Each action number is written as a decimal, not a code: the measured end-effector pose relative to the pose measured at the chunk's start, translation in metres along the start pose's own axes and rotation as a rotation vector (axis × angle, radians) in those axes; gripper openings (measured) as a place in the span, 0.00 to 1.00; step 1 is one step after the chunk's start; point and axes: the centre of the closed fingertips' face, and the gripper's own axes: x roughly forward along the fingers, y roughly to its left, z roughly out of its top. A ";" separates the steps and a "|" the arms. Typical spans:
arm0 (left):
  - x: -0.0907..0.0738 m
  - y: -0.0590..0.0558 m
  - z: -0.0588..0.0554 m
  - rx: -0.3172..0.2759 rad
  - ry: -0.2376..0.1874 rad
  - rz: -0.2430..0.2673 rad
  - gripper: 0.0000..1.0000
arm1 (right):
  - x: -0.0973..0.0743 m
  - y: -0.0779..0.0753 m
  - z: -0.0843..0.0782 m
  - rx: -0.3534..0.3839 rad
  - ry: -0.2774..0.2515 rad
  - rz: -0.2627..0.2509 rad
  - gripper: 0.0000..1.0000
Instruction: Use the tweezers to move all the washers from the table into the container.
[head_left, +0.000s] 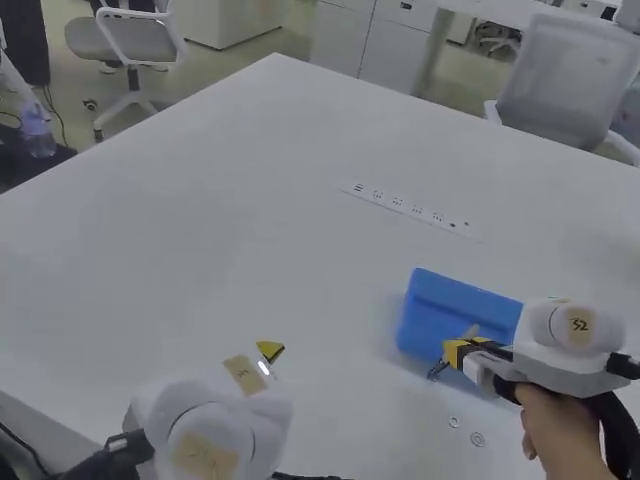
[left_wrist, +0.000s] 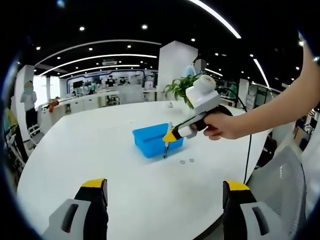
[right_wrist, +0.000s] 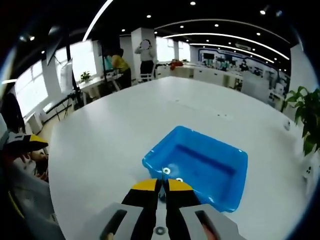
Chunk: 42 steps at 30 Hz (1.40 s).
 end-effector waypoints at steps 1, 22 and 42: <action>0.000 0.000 0.000 0.000 0.000 -0.001 0.99 | 0.000 0.000 0.000 -0.023 -0.002 -0.004 0.01; -0.001 0.005 0.000 -0.003 -0.001 0.023 0.99 | -0.008 -0.003 -0.002 0.069 0.008 -0.012 0.00; -0.003 0.011 0.001 -0.001 -0.002 0.049 0.99 | -0.039 -0.003 0.051 0.011 -0.114 -0.012 0.01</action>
